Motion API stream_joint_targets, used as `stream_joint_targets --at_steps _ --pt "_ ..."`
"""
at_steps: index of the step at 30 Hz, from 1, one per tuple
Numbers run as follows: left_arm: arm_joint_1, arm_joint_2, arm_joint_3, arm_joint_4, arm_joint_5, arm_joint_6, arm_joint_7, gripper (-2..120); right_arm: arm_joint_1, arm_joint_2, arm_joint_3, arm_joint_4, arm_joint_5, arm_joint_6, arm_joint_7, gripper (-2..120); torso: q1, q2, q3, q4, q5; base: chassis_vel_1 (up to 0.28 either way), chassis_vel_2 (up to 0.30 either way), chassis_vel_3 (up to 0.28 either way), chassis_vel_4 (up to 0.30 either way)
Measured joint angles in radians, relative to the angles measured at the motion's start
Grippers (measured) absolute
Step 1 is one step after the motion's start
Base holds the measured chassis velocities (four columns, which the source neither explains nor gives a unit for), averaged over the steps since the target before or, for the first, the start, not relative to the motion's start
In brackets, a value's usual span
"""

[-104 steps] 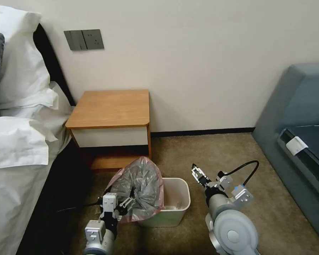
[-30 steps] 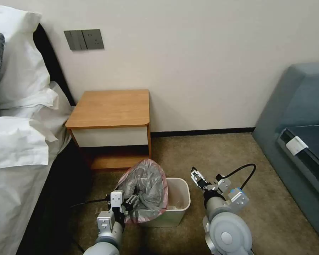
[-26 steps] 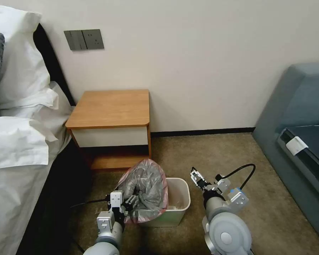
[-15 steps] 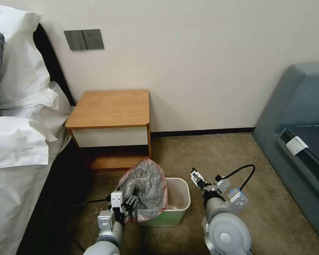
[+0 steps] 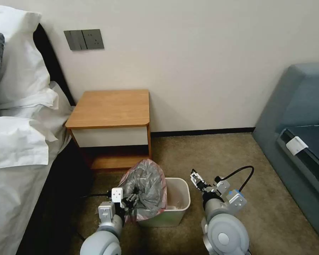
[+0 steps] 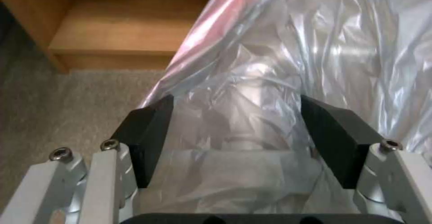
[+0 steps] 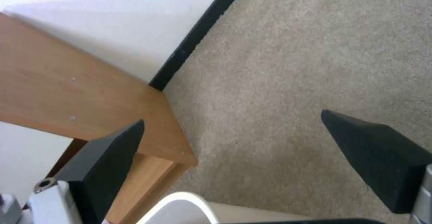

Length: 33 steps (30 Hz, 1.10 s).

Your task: Pick up the garbage bag from the table and place it over the trash can.

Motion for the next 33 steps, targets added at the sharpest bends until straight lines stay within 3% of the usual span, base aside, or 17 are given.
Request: stream_joint_targets --at_steps 7,15,33 --pt "-0.049 0.014 0.002 -0.001 -0.061 0.078 -0.033 66 0.0 0.001 0.002 -0.008 -0.002 0.003 0.0 100 0.0 0.0 0.0 0.0 0.0 0.0 0.0 0.0 0.0" --pt "-0.067 0.022 0.009 -0.001 -0.145 0.13 -0.082 66 -0.001 0.009 0.005 -0.021 -0.008 0.008 -0.001 100 0.0 0.0 0.0 0.0 0.0 0.0 0.0 0.0 0.0" --pt "-0.122 0.025 0.035 0.067 -0.174 0.147 -0.106 63 -0.002 0.021 0.005 -0.037 -0.021 0.015 -0.005 100 0.0 0.0 0.0 0.0 0.0002 0.0 0.0 0.0 0.0"
